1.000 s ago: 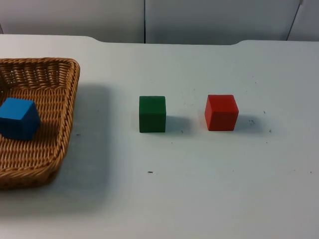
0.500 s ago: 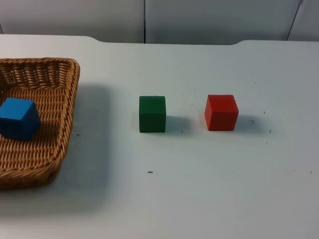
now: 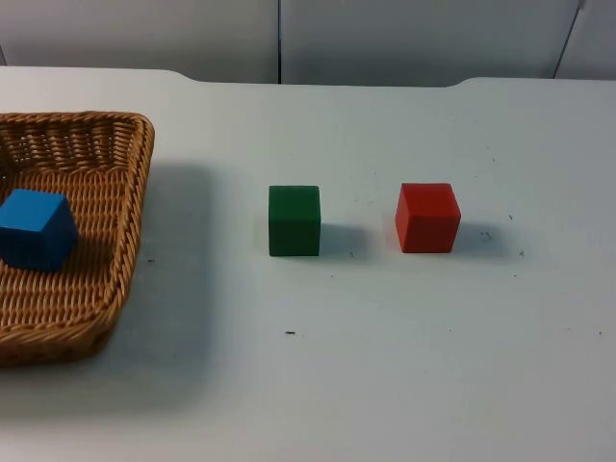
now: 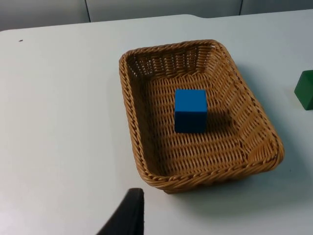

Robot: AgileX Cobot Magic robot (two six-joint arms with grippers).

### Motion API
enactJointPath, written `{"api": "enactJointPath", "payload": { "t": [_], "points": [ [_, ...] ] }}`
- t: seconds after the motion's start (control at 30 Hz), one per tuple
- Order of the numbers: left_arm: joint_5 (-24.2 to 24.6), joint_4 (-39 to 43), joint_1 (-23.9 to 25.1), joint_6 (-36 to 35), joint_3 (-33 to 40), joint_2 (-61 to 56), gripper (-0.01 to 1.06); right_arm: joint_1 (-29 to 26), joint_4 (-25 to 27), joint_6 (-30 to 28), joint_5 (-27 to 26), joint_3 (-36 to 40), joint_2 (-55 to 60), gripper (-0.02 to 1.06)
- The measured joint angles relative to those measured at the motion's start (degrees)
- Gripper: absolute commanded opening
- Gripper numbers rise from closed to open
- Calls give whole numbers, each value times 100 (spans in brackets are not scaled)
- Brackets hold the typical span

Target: Pick up the basket with the left hand and place the blue cube into the basket with the right hand.

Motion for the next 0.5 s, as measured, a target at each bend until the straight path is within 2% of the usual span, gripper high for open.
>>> {"api": "enactJointPath", "payload": {
  "t": [0.5],
  "points": [
    [0,92,0,-270,0,0,100,0,0,0,0,0,0,104]
  ]
}}
